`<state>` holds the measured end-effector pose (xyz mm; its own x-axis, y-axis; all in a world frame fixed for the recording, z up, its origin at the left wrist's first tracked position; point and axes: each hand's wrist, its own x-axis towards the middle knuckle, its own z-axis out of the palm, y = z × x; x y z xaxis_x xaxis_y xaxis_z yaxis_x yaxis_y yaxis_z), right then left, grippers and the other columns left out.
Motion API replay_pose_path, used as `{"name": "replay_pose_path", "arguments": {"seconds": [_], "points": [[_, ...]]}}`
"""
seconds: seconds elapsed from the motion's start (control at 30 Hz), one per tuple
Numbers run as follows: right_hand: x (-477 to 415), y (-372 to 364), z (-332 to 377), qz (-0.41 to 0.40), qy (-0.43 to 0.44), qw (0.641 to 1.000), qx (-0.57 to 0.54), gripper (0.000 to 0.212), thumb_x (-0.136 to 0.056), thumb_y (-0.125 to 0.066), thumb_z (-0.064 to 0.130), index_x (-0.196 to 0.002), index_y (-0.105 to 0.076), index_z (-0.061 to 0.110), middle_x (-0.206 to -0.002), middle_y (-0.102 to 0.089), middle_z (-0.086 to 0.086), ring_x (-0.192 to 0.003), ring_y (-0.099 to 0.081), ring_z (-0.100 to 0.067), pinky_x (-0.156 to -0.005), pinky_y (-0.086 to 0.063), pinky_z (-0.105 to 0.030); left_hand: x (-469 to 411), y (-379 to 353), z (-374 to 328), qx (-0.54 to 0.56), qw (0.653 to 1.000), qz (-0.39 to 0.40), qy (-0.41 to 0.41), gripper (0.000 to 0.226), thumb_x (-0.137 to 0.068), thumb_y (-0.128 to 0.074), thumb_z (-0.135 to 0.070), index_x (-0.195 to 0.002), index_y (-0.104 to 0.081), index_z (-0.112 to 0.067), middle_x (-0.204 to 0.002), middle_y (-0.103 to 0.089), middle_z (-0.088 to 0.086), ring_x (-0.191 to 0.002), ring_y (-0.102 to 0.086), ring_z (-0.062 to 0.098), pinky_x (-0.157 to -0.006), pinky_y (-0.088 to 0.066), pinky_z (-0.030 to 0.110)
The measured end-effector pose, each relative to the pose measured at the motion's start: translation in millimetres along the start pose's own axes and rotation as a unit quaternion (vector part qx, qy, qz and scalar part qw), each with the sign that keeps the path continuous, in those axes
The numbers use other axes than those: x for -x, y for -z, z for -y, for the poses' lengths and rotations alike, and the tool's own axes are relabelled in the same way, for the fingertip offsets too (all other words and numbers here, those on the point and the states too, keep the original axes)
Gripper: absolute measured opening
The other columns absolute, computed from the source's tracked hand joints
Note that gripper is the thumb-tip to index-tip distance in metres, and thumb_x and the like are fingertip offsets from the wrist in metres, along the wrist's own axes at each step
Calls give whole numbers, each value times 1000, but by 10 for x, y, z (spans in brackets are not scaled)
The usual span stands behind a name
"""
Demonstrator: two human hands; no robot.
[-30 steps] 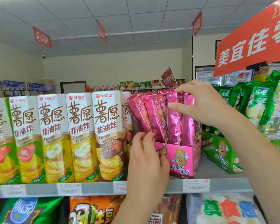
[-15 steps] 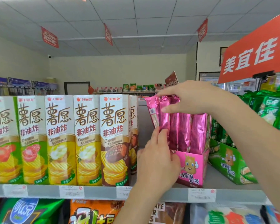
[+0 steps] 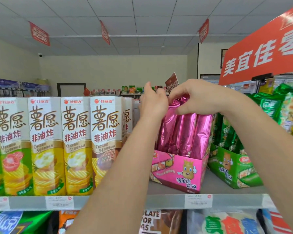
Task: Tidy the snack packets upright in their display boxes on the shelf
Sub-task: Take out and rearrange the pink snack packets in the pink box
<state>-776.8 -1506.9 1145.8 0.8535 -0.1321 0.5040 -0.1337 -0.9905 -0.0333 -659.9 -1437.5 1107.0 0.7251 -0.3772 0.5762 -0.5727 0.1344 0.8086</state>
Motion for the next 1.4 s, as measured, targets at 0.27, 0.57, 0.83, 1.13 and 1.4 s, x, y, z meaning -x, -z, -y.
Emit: {"name": "replay_pose_path", "arguments": {"seconds": [0.27,0.57,0.83,1.13,1.4], "points": [[54,52,-44,-18,4,1000,5,31,-83,-73,42,-113,-67,37,-110,-65,10,-101,-58,-10,-85,-42,-29,-434,111,-346,-371,906,203,-20,23,-94,-58,-15,-111,-64,-1,-94,-65,12,-78,-61,24,-81,-58,35],[-76,-65,229,-87,0,993,82,28,-79,-71,53,-74,-61,27,-73,-58,9,-80,-58,-22,-65,-44,-31,-460,229,-325,-301,917,261,10,31,-86,-49,10,-74,-61,-15,-89,-66,11,-75,-63,24,-77,-59,41],[55,-200,159,-186,53,978,81,30,-88,-58,50,-98,-74,27,-93,-55,-2,-96,-56,-23,-84,-48,-38,-352,183,-436,-149,958,220,104,22,-94,-46,-29,-83,-58,-14,-85,-63,13,-81,-63,32,-81,-53,48],[669,-394,-46,-444,-59,870,-203,18,-87,-52,18,-101,-60,25,-103,-62,3,-88,-54,4,-79,-43,-18,440,411,-279,-75,943,-76,-315,18,-86,-52,-15,-91,-65,-25,-88,-62,-13,-82,-56,5,-79,-48,28],[1187,-988,-146,-152,-159,975,-22,18,-90,-54,11,-100,-47,25,-100,-56,2,-88,-57,-21,-75,-47,-38,1440,130,475,-380,867,34,-320,28,-81,-59,-53,-82,-60,-25,-78,-61,-9,-82,-54,17,-59,-50,35]]}}
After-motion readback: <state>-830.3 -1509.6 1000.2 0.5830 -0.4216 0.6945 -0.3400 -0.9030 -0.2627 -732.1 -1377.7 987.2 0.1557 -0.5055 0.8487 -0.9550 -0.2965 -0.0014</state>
